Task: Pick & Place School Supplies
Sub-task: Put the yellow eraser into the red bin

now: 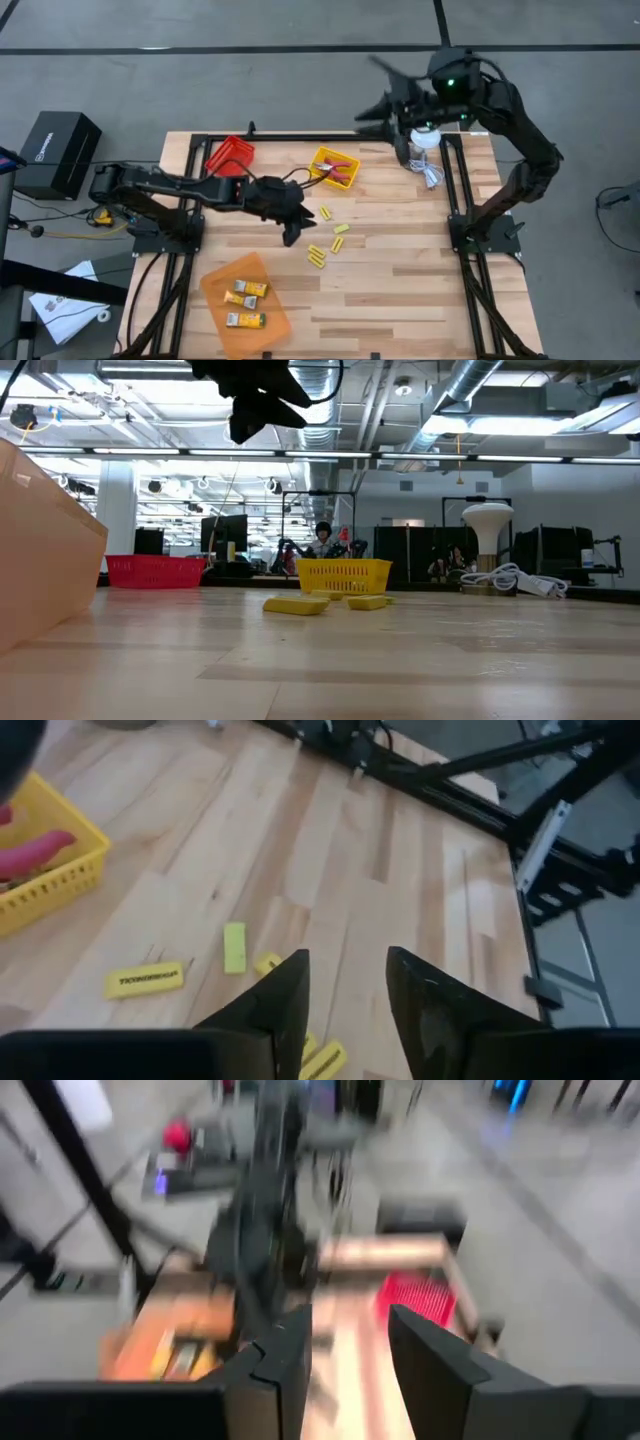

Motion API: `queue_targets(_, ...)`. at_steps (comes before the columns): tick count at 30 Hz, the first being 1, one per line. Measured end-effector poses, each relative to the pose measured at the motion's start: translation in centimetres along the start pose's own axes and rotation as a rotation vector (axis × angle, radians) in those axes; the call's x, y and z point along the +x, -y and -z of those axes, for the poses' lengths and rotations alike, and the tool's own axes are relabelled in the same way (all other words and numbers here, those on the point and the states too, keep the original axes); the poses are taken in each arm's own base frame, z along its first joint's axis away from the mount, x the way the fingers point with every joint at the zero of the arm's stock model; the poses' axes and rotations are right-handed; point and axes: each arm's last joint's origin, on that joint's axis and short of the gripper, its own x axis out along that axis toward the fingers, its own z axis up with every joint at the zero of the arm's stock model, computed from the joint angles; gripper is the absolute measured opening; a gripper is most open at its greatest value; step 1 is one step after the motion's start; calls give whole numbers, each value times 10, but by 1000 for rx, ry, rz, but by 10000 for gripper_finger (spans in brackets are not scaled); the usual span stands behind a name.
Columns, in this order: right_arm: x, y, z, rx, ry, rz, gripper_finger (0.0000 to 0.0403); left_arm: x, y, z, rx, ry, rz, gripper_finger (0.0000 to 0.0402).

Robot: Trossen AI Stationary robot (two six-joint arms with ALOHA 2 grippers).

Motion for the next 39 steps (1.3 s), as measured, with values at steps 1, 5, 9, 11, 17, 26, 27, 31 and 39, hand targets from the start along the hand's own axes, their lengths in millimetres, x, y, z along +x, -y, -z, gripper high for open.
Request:
queue_targets(1,0,-2,5,18,-55,-12,127,1,1,2,-3,4,-5,136)
queue_targets(5,7,-13,26,50,-256,-51,128,10,-1,14,-26,12,-30,154)
queue_targets(9,22,-28,51,50,-390,-113,127,13,0,19,-66,51,-13,158)
queue_targets(11,25,-36,67,74,-418,-151,128,12,1,15,-89,96,1,159)
queue_targets(17,34,-52,132,225,-324,-196,127,9,6,7,-98,190,28,159)
queue_targets(26,39,-49,197,558,162,-89,125,32,-14,28,-21,126,-112,159)
queue_targets(27,39,-49,198,577,201,-68,124,38,-21,34,-23,101,-140,157)
queue_targets(31,38,-52,190,575,336,11,120,55,-46,45,-13,47,-204,125)
queue_targets(39,34,-51,180,560,466,83,105,74,-66,38,36,113,-160,8)
